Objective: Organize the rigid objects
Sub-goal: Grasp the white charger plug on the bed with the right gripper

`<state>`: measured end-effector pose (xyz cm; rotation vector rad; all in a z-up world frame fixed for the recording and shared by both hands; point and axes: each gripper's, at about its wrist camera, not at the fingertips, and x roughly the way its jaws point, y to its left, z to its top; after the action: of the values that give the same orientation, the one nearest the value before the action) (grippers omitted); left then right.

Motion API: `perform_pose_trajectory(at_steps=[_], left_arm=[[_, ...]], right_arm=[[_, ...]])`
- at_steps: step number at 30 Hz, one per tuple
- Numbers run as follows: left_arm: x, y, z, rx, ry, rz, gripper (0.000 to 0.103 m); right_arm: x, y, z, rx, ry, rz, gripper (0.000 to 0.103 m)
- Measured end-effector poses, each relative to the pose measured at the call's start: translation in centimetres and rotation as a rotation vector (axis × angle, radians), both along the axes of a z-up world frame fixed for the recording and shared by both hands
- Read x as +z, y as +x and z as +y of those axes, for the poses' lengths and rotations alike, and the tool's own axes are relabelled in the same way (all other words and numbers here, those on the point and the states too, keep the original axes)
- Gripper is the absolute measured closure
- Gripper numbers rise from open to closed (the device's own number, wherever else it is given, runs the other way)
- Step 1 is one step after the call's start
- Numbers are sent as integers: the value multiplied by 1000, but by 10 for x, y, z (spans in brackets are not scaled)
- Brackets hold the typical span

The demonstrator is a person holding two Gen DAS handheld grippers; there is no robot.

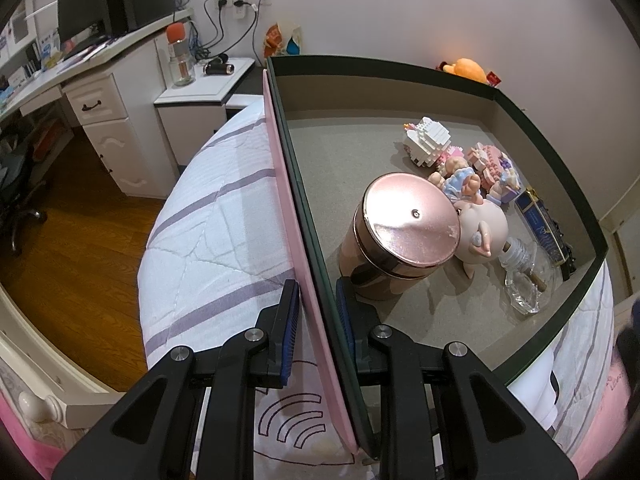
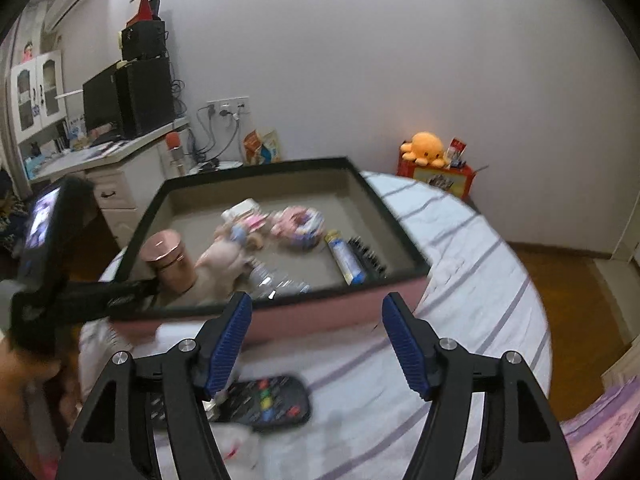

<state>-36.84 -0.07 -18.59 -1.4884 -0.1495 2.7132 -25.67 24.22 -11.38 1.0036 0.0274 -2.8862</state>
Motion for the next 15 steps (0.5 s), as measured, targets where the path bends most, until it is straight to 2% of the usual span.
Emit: perform_pose_trajectory(at_steps=[15], left_arm=[[0, 7, -1, -5, 12, 4, 83]], right_arm=[[-25, 12, -32, 73, -46, -65, 34]])
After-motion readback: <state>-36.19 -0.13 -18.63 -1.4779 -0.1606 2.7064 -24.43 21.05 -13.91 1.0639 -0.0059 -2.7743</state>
